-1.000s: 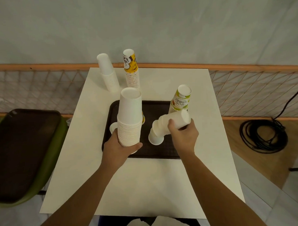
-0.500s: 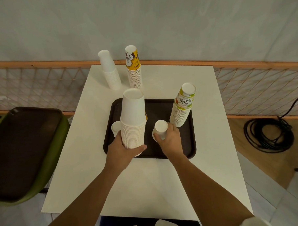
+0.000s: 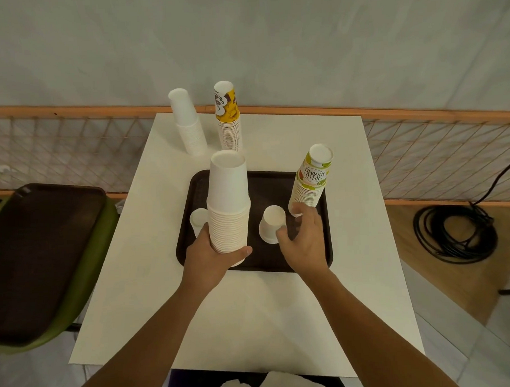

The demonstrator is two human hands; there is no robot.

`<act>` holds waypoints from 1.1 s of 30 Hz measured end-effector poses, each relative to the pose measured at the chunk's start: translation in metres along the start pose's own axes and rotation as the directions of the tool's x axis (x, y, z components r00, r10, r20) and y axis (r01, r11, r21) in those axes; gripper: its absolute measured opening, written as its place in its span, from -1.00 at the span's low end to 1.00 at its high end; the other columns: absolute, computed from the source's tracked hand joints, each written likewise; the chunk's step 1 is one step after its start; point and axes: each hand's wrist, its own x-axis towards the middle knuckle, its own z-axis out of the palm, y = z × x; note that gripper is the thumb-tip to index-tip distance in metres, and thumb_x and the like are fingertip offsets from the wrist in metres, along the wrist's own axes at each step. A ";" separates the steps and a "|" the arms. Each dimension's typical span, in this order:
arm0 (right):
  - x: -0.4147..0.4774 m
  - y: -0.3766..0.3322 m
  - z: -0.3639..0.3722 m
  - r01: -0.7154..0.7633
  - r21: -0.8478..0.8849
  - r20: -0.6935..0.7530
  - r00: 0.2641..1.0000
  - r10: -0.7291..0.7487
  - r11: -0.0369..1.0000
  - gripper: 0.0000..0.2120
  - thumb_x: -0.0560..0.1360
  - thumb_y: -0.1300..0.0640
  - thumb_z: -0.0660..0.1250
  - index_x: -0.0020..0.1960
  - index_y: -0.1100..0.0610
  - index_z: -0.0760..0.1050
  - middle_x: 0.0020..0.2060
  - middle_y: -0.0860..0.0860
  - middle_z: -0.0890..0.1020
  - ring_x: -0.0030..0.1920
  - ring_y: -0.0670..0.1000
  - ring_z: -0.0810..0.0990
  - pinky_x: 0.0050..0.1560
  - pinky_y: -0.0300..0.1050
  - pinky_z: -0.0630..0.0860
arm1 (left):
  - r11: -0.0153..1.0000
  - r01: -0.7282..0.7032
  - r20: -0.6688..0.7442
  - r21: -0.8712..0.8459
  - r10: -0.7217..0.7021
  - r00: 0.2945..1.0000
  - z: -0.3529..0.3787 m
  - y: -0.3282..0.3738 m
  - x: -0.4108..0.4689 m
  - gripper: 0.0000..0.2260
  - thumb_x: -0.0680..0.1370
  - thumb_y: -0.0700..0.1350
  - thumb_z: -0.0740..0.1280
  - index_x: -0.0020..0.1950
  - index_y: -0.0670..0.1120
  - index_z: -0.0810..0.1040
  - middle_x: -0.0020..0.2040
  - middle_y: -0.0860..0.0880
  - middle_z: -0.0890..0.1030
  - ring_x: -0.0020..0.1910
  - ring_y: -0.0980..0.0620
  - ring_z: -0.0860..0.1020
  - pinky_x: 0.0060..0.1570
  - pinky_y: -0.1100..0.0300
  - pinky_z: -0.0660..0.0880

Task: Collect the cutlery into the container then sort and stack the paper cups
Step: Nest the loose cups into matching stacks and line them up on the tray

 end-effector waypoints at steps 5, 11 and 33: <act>0.017 -0.064 -0.030 0.213 0.202 0.015 0.975 -0.220 0.956 -0.53 0.46 -0.08 0.36 0.34 -0.05 0.43 0.17 -0.17 0.47 0.16 -0.13 0.50 0.01 -0.32 0.49 | 1.000 -0.021 0.000 0.021 0.021 1.000 0.005 0.014 -0.004 -0.10 0.22 0.19 0.66 0.47 0.06 0.35 0.18 0.13 0.53 0.17 0.06 0.51 0.15 0.09 0.57; 0.044 -0.119 -0.046 0.230 0.173 0.369 0.887 -0.279 0.958 -0.36 0.43 -0.36 0.33 0.39 -0.05 0.43 0.11 -0.21 0.53 0.07 -0.23 0.55 -0.05 -0.38 0.45 | 0.998 -0.064 -0.015 -0.015 0.064 0.998 0.007 0.035 -0.009 -0.20 0.26 0.12 0.67 0.41 0.03 0.41 0.18 0.05 0.58 0.17 0.02 0.55 0.22 -0.05 0.58; 0.057 -0.149 -0.055 0.323 0.089 0.241 0.911 -0.335 0.942 -0.46 0.32 -0.32 0.47 0.18 -0.09 0.48 -0.07 -0.25 0.57 -0.08 -0.22 0.60 -0.17 -0.33 0.56 | 0.997 -0.065 0.031 0.033 0.064 0.997 0.000 0.047 -0.010 -0.25 0.30 0.09 0.65 0.40 -0.03 0.43 0.21 -0.02 0.59 0.20 -0.05 0.55 0.24 -0.12 0.55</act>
